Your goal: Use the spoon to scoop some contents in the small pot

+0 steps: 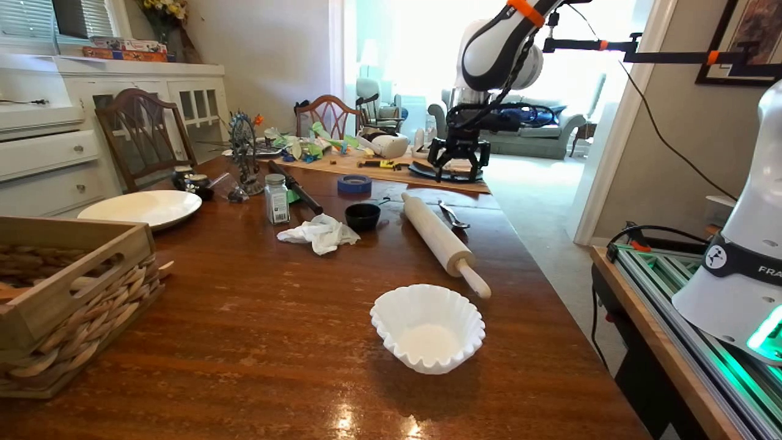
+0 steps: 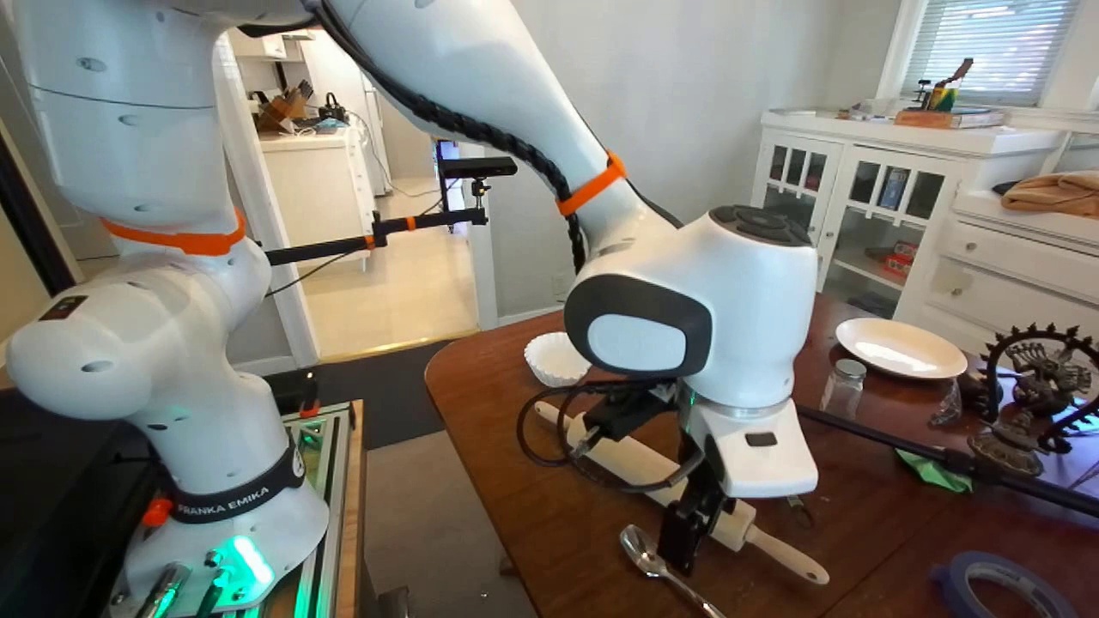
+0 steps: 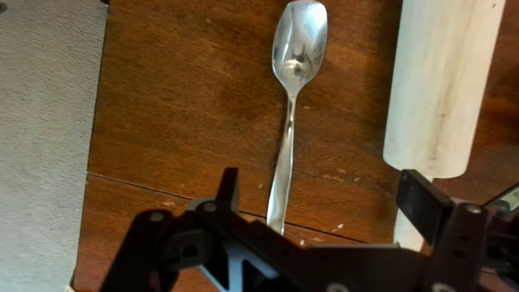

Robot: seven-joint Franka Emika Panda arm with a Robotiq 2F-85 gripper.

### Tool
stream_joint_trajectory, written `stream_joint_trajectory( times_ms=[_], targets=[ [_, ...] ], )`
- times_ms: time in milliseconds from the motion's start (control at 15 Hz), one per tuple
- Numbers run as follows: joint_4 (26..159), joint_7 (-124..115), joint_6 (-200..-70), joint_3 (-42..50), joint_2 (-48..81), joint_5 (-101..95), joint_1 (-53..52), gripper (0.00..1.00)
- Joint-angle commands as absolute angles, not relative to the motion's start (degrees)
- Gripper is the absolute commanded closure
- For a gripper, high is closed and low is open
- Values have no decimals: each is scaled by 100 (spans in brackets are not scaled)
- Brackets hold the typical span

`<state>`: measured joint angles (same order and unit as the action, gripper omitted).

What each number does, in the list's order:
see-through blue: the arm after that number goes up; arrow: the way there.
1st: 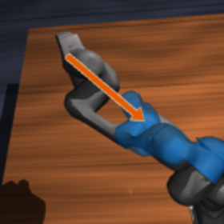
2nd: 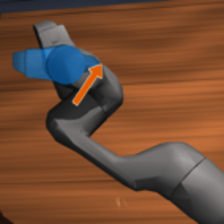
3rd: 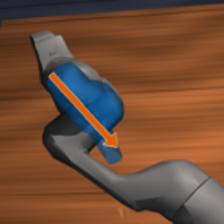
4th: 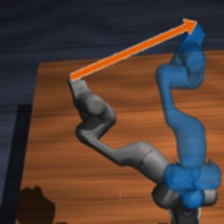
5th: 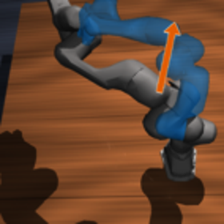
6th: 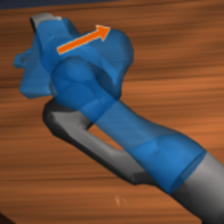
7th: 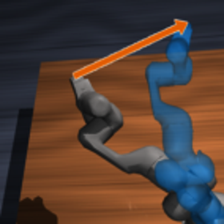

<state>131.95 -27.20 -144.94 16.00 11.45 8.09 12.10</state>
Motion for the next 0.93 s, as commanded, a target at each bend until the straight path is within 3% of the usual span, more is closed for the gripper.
stream_joint_trajectory(
  times_ms=[0, 867],
  targets=[
    [13103, -3614, -14658, 1762, 1618, 932, 1176, 0],
    [12885, -3338, -14808, 1680, 2053, 876, 1177, 0]
  ],
)
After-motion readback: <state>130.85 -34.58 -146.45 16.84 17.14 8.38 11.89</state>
